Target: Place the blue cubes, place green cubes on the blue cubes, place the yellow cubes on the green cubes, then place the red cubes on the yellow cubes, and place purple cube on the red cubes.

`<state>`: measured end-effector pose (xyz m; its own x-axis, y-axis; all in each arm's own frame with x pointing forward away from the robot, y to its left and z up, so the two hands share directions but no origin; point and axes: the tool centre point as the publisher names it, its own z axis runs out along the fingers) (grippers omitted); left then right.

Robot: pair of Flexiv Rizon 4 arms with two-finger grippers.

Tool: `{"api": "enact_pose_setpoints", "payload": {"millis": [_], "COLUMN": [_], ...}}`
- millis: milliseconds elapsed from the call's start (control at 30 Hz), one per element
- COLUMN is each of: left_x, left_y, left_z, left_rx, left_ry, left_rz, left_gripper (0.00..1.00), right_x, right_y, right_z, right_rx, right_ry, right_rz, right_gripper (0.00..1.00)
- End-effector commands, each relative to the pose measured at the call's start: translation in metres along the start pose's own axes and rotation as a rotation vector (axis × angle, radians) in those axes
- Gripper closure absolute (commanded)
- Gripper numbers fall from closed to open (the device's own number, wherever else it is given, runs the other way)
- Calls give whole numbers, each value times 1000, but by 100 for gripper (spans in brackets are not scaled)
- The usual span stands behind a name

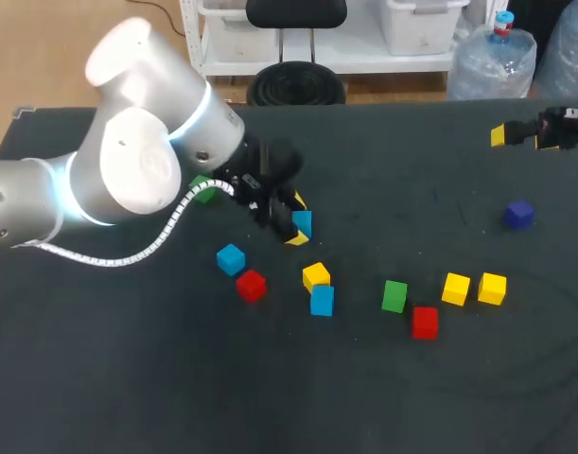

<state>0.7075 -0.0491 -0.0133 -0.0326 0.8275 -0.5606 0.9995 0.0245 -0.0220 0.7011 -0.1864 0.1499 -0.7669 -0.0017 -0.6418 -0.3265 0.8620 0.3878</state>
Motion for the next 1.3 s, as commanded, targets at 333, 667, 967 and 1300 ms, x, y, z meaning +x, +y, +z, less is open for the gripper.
{"api": "enact_pose_setpoints", "payload": {"millis": [333, 667, 967, 1300], "left_x": [-7, -16, -13, -5], "left_y": [0, -2, -3, -1], "left_z": [-6, -26, -47, -62], "left_rx": [-12, -41, -111, -229], "left_ry": [-2, -24, -26, -13], "left_rz": [1, -37, -106, -218], "left_gripper": [18, 0, 0, 0], "right_x": [0, 0, 0, 0], "right_y": [1, 1, 1, 1], "right_z": [0, 0, 0, 0], "right_rx": [7, 7, 7, 7], "right_ry": [-1, -1, -1, -1], "right_rz": [1, 1, 1, 1], "right_gripper": [0, 0, 0, 0]}}
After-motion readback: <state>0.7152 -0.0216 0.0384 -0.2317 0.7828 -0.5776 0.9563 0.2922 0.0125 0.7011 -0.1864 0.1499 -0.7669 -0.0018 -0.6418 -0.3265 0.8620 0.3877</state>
